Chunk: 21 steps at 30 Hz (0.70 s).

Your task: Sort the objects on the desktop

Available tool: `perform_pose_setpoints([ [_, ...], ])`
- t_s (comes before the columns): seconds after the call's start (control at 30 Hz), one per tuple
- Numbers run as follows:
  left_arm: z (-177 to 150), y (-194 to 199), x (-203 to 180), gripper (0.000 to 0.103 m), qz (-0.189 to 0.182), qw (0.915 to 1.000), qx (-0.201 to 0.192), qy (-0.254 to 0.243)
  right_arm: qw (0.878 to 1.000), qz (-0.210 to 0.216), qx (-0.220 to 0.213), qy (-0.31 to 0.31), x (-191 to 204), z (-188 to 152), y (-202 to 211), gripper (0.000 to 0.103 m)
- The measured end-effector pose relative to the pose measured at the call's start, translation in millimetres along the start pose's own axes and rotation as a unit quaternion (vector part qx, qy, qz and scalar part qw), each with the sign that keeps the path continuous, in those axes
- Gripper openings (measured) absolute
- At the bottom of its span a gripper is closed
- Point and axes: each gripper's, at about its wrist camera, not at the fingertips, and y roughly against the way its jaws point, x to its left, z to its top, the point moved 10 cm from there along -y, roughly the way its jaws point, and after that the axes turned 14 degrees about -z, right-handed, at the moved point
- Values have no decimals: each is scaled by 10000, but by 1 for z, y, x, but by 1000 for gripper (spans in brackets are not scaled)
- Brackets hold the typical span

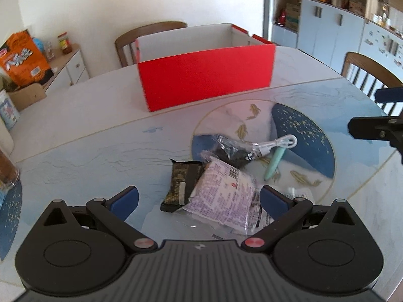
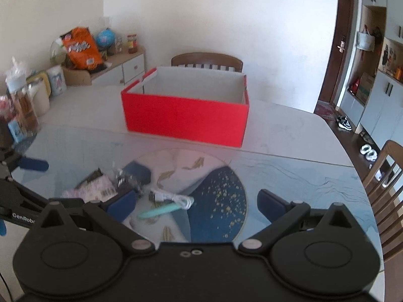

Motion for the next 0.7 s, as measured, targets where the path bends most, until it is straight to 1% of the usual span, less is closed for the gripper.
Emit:
perform_pose_setpoints([
  [0.1, -6, -1, -5, 103, -66, 9999, -48, -134, 9999, 16, 29, 151, 7, -7, 0, 103],
  [0.4, -16, -10, -14, 103, -167, 9986, -190, -457, 9997, 26, 167, 153, 15, -18, -11, 103],
  [0.57, -19, -17, -13, 103, -203, 9987, -240, -406, 9996, 40, 214, 190, 20, -21, -24, 103],
  [0.7, -20, -21, -14, 103, -218, 9981, -328, -479, 9993, 73, 287, 228, 24, -26, -38, 103],
])
